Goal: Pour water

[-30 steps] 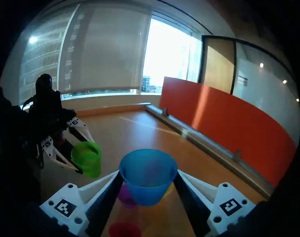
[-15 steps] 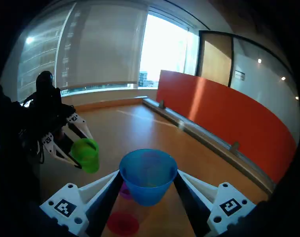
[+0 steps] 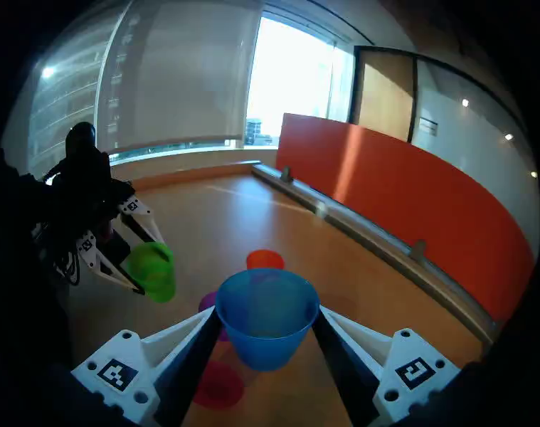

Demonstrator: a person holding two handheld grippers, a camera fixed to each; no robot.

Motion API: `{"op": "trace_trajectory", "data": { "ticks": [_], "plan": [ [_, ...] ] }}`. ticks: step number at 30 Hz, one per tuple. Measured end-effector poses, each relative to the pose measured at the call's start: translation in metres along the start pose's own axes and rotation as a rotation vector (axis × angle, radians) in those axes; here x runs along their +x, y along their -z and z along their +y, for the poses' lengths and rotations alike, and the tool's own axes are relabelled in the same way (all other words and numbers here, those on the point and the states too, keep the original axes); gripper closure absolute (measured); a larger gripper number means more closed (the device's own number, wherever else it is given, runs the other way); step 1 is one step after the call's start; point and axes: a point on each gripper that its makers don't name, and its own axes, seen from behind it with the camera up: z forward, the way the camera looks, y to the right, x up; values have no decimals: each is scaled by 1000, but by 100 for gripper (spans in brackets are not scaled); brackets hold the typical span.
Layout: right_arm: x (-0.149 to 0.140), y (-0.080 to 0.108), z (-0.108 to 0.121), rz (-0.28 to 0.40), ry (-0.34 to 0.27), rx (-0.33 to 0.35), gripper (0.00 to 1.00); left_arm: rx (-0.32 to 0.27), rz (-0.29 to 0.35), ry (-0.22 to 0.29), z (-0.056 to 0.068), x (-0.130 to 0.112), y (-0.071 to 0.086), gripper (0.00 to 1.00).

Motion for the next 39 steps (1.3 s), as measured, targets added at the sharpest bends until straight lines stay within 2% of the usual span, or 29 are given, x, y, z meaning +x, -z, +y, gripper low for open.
{"op": "trace_trajectory", "data": {
  "ticks": [22, 39],
  "plan": [
    [-44, 7, 12, -56, -33, -25, 10, -32, -68, 28, 13, -34, -16, 16],
    [-64, 8, 18, -82, -34, -35, 10, -48, -108, 55, 18, -57, -25, 16]
  ]
}}
